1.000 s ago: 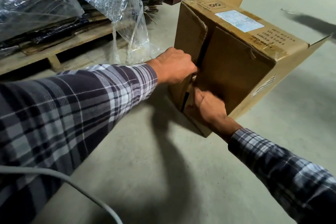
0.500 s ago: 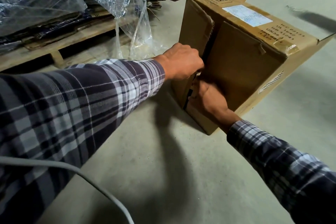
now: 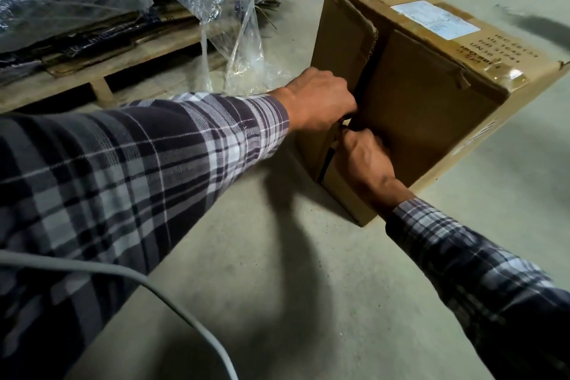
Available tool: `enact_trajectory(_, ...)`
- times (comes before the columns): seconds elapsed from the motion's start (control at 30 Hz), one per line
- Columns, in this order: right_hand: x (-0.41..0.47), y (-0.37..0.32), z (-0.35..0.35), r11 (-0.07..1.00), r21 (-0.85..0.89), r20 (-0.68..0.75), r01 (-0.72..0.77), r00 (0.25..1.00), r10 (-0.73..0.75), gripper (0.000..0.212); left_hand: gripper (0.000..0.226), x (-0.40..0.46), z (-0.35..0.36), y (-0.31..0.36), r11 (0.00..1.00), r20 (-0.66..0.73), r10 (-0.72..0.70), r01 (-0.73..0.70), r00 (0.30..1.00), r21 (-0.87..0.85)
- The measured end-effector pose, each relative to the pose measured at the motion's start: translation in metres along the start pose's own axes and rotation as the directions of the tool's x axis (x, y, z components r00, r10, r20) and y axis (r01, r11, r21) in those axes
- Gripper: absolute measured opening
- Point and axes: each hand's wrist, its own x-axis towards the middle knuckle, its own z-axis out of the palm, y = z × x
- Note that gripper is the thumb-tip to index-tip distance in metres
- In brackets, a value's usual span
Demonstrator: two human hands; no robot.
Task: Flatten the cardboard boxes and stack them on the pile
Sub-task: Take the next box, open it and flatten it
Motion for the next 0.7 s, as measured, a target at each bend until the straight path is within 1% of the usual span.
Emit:
enact_trajectory(0.03, -0.003, 0.003, 0.002, 0.999, 0.047, 0.005, -0.013, 1.0, 0.013, 0.018, 0.031, -0.001, 0.0, -0.001, 1.0, 0.003, -0.001, 0.001, 1.0, -0.001)
enact_trajectory(0.1, -0.011, 0.005, 0.002, 0.985, 0.171, -0.004, -0.015, 1.0, 0.016, 0.03, 0.028, -0.001, -0.001, -0.001, 1.0, 0.004, -0.005, 0.005, 1.0, -0.011)
enact_trajectory(0.13, -0.012, 0.006, 0.003, 0.984, 0.177, -0.028, -0.003, 1.0, 0.008, 0.034, 0.026, -0.001, -0.001, -0.001, 1.0, 0.003, -0.006, 0.006, 1.0, -0.01)
enact_trajectory(0.2, -0.012, 0.006, 0.007, 0.979, 0.205, 0.011, -0.007, 1.0, 0.004, 0.031, 0.026, -0.001, -0.003, -0.001, 1.0, 0.002, -0.001, 0.001, 1.0, -0.006)
enact_trajectory(0.23, -0.01, 0.006, 0.006, 0.979, 0.201, 0.067, -0.042, 0.997, 0.03, 0.029, 0.026, -0.001, -0.003, -0.001, 1.0, 0.001, 0.0, 0.0, 1.0, -0.003)
enact_trajectory(0.27, -0.007, 0.006, 0.006, 0.994, 0.102, 0.108, -0.046, 0.994, 0.035, 0.022, 0.026, -0.001, -0.003, -0.001, 1.0, -0.003, 0.001, -0.001, 1.0, -0.005)
enact_trajectory(0.3, -0.003, 0.006, 0.006, 1.0, -0.002, 0.143, -0.024, 0.989, 0.024, 0.026, 0.028, -0.001, -0.004, -0.001, 1.0, -0.007, 0.001, -0.001, 1.0, -0.01)
enact_trajectory(0.33, 0.0, 0.007, 0.005, 0.999, -0.053, 0.176, -0.002, 0.984, 0.011, 0.039, 0.03, -0.001, -0.004, -0.002, 1.0, -0.014, 0.001, -0.001, 1.0, -0.018)
enact_trajectory(0.37, 0.002, 0.007, 0.003, 0.999, -0.046, 0.202, 0.001, 0.979, 0.008, 0.047, 0.031, -0.002, -0.004, -0.003, 1.0, -0.02, 0.001, -0.001, 1.0, -0.025)
enact_trajectory(0.4, 0.003, 0.006, 0.002, 1.0, -0.016, 0.212, -0.015, 0.977, 0.018, 0.051, 0.032, -0.003, -0.003, -0.004, 1.0, -0.026, -0.001, 0.001, 1.0, -0.029)
enact_trajectory(0.47, 0.006, 0.001, -0.002, 0.999, 0.033, 0.266, -0.042, 0.964, 0.032, 0.049, 0.033, -0.005, -0.001, -0.006, 0.999, -0.029, -0.006, 0.005, 1.0, -0.032)
enact_trajectory(0.53, 0.008, -0.002, -0.004, 0.981, 0.164, 0.298, -0.102, 0.953, 0.049, 0.036, 0.032, -0.008, 0.001, -0.008, 0.999, -0.031, -0.008, 0.007, 0.999, -0.046)
enact_trajectory(0.57, 0.005, -0.003, -0.006, 0.964, 0.234, 0.299, -0.129, 0.953, 0.055, 0.033, 0.031, -0.008, 0.002, -0.009, 0.998, -0.037, -0.01, 0.008, 0.999, -0.056)
enact_trajectory(0.63, 0.0, 0.0, -0.009, 0.942, 0.318, 0.24, -0.11, 0.97, 0.032, 0.031, 0.028, -0.011, 0.004, -0.012, 0.997, -0.053, -0.008, 0.004, 0.999, -0.077)
enact_trajectory(0.67, -0.004, 0.004, -0.011, 0.939, 0.335, 0.201, -0.073, 0.98, 0.005, 0.035, 0.025, -0.012, 0.006, -0.014, 0.996, -0.058, -0.004, -0.002, 0.998, -0.086)
enact_trajectory(0.7, -0.006, 0.009, -0.013, 0.952, 0.306, 0.161, -0.025, 0.987, -0.026, 0.044, 0.022, -0.014, 0.008, -0.016, 0.996, -0.063, 0.001, -0.007, 0.998, -0.093)
